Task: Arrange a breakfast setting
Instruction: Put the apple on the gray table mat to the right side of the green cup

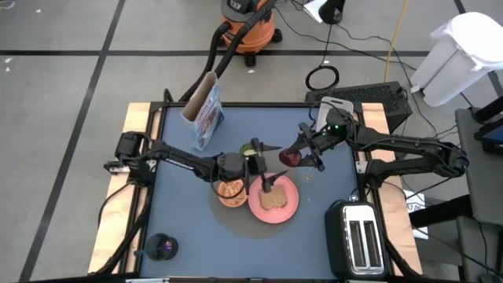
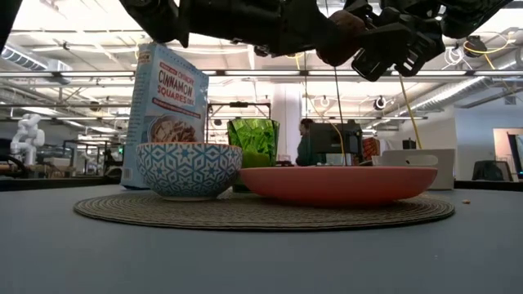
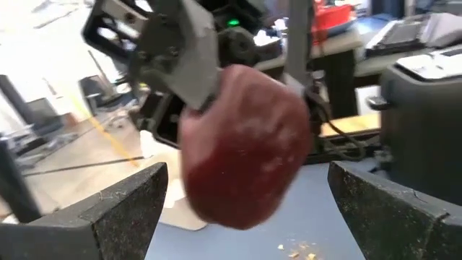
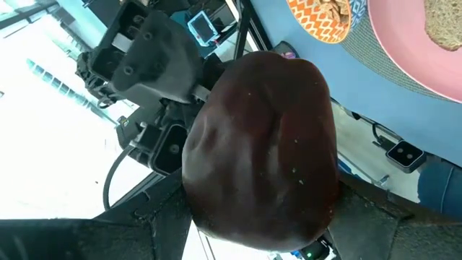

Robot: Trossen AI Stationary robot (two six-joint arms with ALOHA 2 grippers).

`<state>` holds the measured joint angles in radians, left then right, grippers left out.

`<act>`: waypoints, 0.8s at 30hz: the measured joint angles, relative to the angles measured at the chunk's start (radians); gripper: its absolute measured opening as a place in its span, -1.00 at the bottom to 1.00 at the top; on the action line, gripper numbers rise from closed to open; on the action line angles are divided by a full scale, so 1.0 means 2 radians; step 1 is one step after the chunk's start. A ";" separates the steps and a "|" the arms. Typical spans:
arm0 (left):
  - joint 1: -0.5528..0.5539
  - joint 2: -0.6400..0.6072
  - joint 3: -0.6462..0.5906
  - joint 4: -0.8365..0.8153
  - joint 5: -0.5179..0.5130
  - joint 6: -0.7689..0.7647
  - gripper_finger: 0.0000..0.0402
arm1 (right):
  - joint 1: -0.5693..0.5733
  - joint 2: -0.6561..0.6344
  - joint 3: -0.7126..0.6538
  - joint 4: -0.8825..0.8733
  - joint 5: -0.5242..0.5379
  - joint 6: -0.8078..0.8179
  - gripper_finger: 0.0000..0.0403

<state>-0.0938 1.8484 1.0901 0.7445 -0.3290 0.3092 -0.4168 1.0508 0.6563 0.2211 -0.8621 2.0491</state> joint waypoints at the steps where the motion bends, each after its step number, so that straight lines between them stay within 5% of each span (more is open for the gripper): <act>1: 0.000 0.000 0.000 -0.006 0.009 0.000 0.93 | 0.000 0.000 0.000 0.000 0.000 0.000 0.28; 24: 0.014 0.000 0.000 -0.018 0.023 -0.013 0.93 | 0.000 0.000 0.000 0.000 0.001 -0.002 0.28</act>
<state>-0.0658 1.8484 1.0901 0.7078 -0.2840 0.2829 -0.4168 1.0515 0.6559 0.2207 -0.8604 2.0459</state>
